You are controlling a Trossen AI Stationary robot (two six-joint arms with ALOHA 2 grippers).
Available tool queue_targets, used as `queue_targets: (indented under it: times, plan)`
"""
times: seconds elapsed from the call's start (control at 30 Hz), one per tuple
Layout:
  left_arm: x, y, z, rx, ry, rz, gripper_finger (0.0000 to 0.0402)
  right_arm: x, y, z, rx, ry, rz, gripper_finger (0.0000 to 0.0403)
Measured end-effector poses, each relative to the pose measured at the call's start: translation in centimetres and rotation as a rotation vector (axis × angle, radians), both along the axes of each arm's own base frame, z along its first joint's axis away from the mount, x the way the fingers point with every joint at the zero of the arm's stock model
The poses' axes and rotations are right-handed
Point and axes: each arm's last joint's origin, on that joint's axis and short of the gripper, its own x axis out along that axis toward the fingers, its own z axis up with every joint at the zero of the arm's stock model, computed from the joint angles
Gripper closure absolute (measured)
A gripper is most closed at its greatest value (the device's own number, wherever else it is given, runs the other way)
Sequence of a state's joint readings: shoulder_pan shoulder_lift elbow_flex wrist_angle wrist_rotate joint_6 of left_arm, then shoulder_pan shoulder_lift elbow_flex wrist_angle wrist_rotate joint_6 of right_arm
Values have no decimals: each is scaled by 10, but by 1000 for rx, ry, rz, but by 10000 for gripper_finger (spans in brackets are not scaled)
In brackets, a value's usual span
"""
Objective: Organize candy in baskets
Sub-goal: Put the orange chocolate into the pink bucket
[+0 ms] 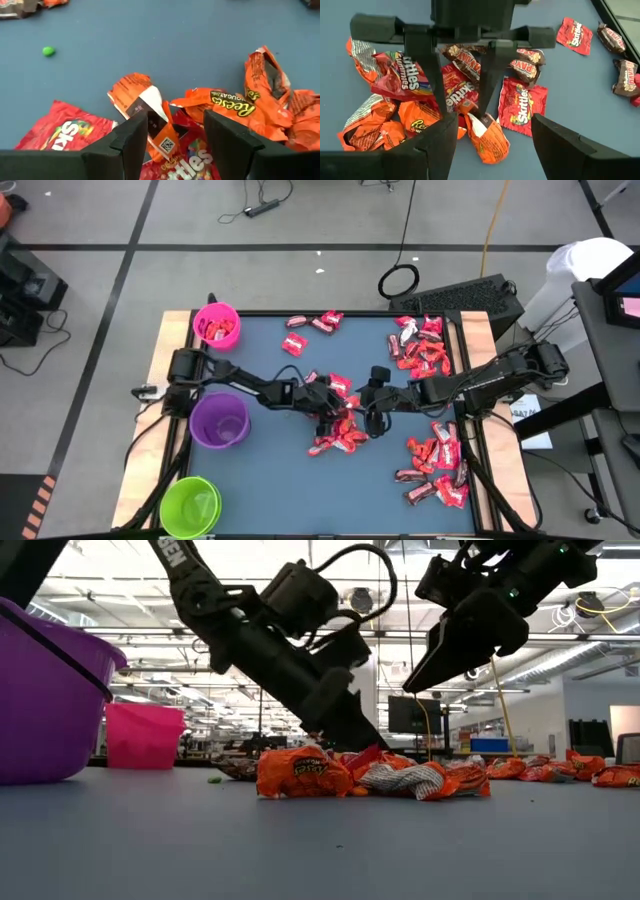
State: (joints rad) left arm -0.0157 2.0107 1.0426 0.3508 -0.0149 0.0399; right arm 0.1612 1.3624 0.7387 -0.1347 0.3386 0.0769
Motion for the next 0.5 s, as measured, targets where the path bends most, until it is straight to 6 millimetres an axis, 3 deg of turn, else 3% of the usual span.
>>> queue_targets:
  times: [0.33, 0.5]
  plan:
    - [4, 14, -5, 69, 7, 132, 203, 0, 0, 0, -1, 0, 1, 163]
    - [3, 13, -6, 49, 24, 101, 237, 0, 0, 0, -3, 0, 3, 163]
